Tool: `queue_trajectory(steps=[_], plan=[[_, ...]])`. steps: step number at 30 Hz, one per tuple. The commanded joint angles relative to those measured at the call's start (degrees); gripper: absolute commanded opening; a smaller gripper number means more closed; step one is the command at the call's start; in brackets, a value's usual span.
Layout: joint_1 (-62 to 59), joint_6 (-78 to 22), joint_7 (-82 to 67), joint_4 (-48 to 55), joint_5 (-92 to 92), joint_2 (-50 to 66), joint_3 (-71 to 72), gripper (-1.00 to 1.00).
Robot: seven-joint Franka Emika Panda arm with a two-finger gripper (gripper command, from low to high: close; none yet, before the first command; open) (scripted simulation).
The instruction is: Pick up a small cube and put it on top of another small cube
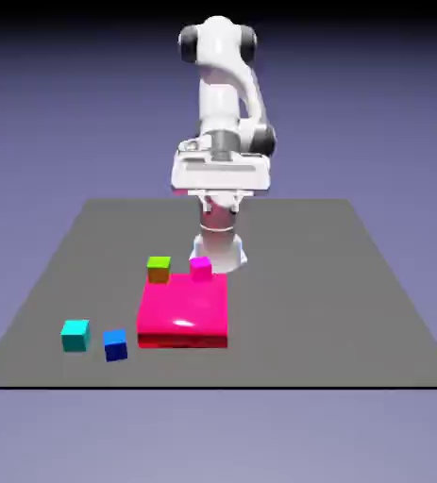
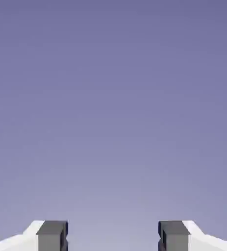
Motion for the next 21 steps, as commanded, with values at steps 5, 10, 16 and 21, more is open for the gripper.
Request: queue_trajectory(steps=[5,10,16,21], plan=[[5.7,0.3,-1.4,1.7,-4.0,-0.5,-10.4,0.00],[11.3,0.6,-2.7,3.3,-8.1,-1.0,-20.8,0.00],[18.1,0.9,-4.3,5.3,-12.9,-1.6,-33.2,0.00],[23.8,1.2,-5.7,7.0,-17.0,-2.1,-43.6,0.00]])
